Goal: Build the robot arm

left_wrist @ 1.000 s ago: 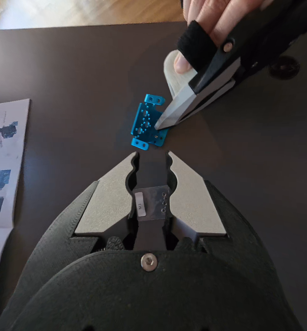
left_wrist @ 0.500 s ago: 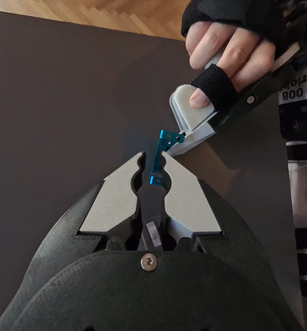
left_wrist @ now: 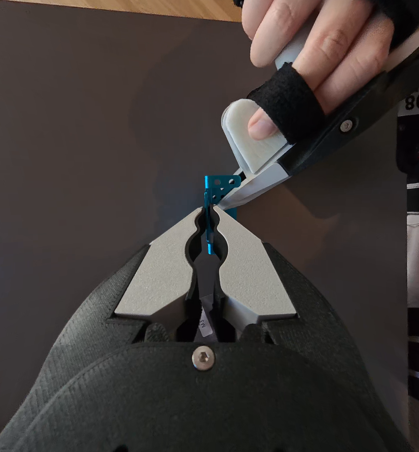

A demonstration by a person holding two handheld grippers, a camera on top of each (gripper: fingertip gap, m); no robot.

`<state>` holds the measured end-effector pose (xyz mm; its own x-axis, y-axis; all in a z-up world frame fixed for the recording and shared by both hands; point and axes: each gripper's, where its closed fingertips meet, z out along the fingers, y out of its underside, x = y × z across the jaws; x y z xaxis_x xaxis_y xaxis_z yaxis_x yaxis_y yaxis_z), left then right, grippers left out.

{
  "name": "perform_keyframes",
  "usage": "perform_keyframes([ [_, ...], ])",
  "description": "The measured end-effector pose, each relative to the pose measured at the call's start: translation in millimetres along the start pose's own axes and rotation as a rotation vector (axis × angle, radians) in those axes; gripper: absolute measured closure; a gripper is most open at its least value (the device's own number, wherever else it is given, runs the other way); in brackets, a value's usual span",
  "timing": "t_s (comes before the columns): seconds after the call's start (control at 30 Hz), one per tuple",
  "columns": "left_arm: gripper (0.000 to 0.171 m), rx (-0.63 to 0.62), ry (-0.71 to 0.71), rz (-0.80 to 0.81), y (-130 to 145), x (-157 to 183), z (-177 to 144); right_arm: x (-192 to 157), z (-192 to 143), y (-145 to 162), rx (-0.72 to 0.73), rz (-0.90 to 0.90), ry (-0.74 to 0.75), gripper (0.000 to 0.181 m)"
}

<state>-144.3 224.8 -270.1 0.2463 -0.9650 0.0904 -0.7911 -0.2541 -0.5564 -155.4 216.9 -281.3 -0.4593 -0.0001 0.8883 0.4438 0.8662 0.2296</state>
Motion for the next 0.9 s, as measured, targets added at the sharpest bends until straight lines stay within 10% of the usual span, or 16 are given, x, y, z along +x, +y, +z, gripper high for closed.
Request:
perform_keyframes([
  [0.67, 0.171, -0.068, -0.022, 0.007, -4, 5, 5, -14, -31, 11, 0.053, -0.052, 0.015, 0.172],
  [0.9, 0.171, -0.111, -0.065, 0.034, -5, 6, 9, -28, -42, 29, 0.124, 0.713, -0.122, 0.174],
])
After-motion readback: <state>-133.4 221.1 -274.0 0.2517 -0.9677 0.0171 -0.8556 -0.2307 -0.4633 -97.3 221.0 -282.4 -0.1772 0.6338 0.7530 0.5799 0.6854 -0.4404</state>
